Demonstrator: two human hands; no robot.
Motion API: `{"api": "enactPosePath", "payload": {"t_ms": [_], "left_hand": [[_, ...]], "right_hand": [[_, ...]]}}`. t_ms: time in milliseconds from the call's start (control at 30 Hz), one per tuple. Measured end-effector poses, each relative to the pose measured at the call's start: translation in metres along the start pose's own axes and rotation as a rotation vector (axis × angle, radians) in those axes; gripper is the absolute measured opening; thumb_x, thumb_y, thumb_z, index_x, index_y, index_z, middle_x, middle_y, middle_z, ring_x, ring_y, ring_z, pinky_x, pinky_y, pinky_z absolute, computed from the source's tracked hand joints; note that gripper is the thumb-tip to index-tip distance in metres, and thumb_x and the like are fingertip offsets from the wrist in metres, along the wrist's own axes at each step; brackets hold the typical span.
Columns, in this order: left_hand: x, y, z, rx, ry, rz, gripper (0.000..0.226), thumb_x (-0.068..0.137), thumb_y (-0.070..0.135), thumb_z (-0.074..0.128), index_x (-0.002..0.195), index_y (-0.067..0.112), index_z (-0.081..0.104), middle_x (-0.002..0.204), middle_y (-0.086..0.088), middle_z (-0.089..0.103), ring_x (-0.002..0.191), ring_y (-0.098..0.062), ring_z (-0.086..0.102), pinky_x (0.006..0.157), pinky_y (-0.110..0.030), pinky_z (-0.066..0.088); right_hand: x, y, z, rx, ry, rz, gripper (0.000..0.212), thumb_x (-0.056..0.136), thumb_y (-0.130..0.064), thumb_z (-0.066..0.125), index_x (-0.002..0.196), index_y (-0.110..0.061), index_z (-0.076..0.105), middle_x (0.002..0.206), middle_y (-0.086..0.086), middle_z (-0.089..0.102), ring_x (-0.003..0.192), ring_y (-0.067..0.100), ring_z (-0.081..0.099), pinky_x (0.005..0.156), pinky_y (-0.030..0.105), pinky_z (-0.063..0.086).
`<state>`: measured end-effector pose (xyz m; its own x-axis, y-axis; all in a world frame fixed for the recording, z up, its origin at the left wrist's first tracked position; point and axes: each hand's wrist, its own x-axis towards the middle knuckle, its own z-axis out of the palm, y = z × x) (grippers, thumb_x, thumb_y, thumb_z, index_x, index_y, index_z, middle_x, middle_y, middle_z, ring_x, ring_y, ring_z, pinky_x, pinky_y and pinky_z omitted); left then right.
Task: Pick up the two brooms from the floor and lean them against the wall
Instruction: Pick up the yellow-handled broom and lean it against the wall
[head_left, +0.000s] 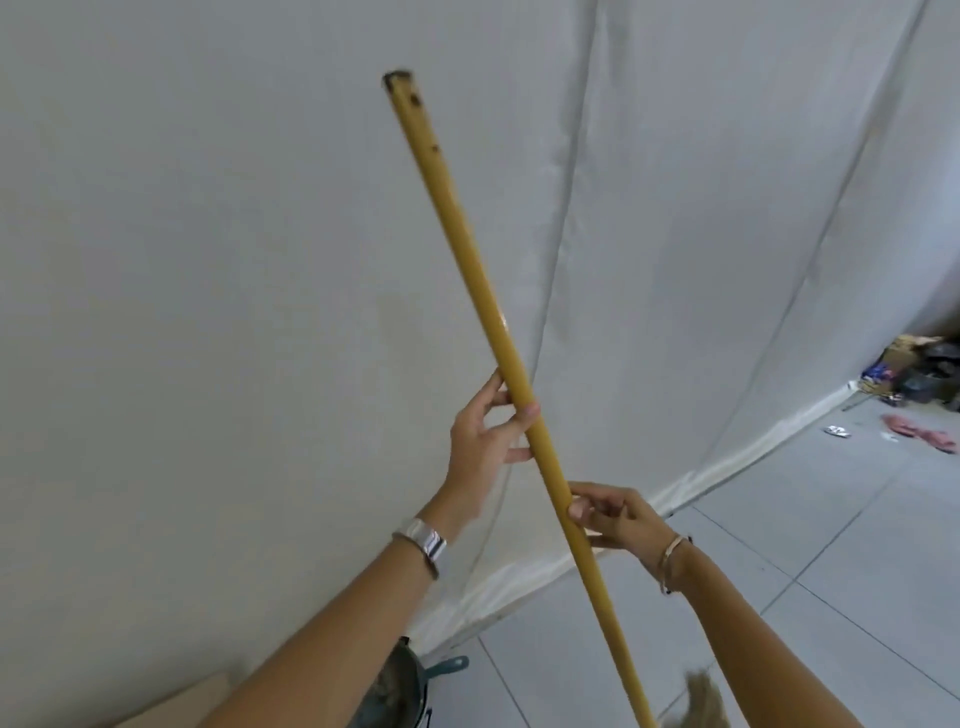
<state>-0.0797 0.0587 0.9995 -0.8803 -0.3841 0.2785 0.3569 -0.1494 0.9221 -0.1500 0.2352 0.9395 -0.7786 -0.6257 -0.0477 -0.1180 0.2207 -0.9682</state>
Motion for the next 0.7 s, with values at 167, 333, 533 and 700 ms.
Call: {"api": "enactPosePath", "payload": {"t_ms": [167, 333, 533, 700], "left_hand": [[-0.013, 0.044, 0.019, 0.007, -0.238, 0.011, 0.048, 0.082, 0.005, 0.066, 0.125, 0.021, 0.053, 0.098, -0.001, 0.058, 0.083, -0.009, 0.069, 0.062, -0.034, 0.061], [-0.035, 0.074, 0.040, 0.019, -0.314, 0.050, 0.043, 0.082, 0.008, 0.067, 0.119, 0.025, 0.054, 0.112, -0.012, 0.059, 0.089, -0.012, 0.069, 0.064, -0.038, 0.061], [-0.057, 0.140, 0.065, 0.057, -0.361, 0.176, 0.040, 0.083, 0.007, 0.066, 0.113, 0.031, 0.053, 0.102, -0.001, 0.061, 0.083, -0.009, 0.069, 0.055, -0.032, 0.060], [-0.069, 0.211, 0.055, 0.143, -0.298, 0.286, 0.039, 0.086, 0.011, 0.063, 0.119, 0.027, 0.050, 0.105, -0.004, 0.060, 0.091, -0.017, 0.064, 0.055, -0.034, 0.061]], "right_hand": [[-0.047, -0.026, -0.009, 0.044, 0.089, -0.072, 0.025, 0.080, -0.002, 0.067, 0.105, -0.006, 0.067, 0.087, 0.008, 0.064, 0.078, 0.015, 0.071, 0.066, 0.027, 0.061], [-0.084, -0.048, -0.011, 0.092, 0.143, -0.162, 0.020, 0.071, -0.001, 0.072, 0.087, -0.013, 0.075, 0.084, 0.012, 0.070, 0.075, 0.021, 0.072, 0.060, 0.028, 0.060], [-0.119, -0.091, -0.009, 0.160, 0.159, -0.348, 0.029, 0.056, -0.018, 0.079, 0.084, -0.010, 0.076, 0.077, 0.003, 0.073, 0.074, 0.020, 0.071, 0.056, 0.030, 0.059], [-0.122, -0.149, 0.020, 0.208, 0.114, -0.486, 0.039, 0.054, -0.024, 0.082, 0.089, -0.010, 0.076, 0.081, 0.005, 0.077, 0.079, 0.024, 0.072, 0.057, 0.034, 0.061]]}}
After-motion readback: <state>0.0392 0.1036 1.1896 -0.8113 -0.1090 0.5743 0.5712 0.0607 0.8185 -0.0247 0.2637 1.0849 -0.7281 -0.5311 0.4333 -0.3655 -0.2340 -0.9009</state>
